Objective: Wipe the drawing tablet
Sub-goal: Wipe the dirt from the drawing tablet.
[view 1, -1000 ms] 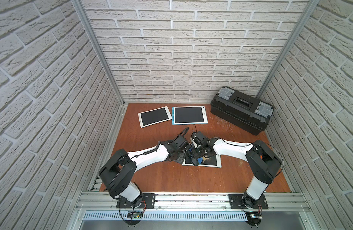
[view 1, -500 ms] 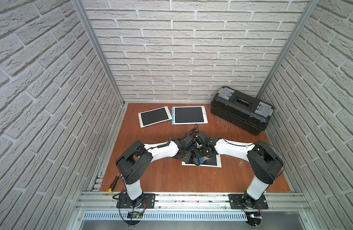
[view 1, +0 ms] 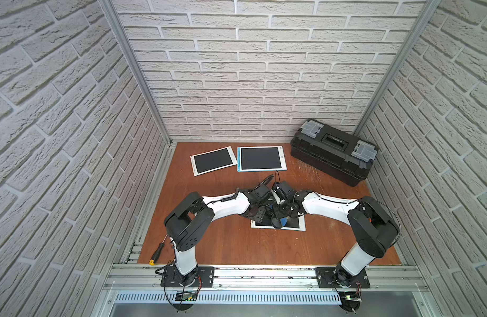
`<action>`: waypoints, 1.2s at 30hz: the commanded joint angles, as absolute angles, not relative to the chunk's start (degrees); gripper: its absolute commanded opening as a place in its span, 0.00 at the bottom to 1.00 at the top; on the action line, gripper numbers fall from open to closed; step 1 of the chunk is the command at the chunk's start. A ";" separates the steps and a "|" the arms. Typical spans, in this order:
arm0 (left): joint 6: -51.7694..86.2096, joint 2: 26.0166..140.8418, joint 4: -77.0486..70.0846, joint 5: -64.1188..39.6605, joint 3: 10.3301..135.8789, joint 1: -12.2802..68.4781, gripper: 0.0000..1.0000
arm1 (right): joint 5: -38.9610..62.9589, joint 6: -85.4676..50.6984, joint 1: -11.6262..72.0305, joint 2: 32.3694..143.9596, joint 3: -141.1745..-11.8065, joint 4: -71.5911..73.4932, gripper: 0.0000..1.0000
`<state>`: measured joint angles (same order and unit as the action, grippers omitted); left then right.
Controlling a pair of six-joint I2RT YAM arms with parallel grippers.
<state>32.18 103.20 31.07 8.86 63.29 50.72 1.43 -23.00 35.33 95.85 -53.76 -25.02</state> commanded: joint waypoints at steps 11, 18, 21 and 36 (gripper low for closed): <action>32.16 105.91 33.64 9.67 59.39 51.08 0.72 | -18.45 -31.01 30.67 94.31 -52.85 -45.53 0.02; 32.25 105.23 33.27 9.67 58.72 51.01 0.72 | -23.43 -36.01 24.35 96.22 -56.06 -52.34 0.02; 32.42 105.02 33.18 9.67 58.53 51.10 0.72 | -28.79 -39.14 20.42 97.40 -59.02 -56.30 0.02; 33.02 102.69 32.82 10.15 58.19 51.15 0.72 | -49.39 -49.96 25.70 98.78 -69.23 -72.02 0.03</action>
<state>32.95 101.73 27.94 8.75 60.90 50.81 -44.62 -47.03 24.64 97.84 -67.44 -67.92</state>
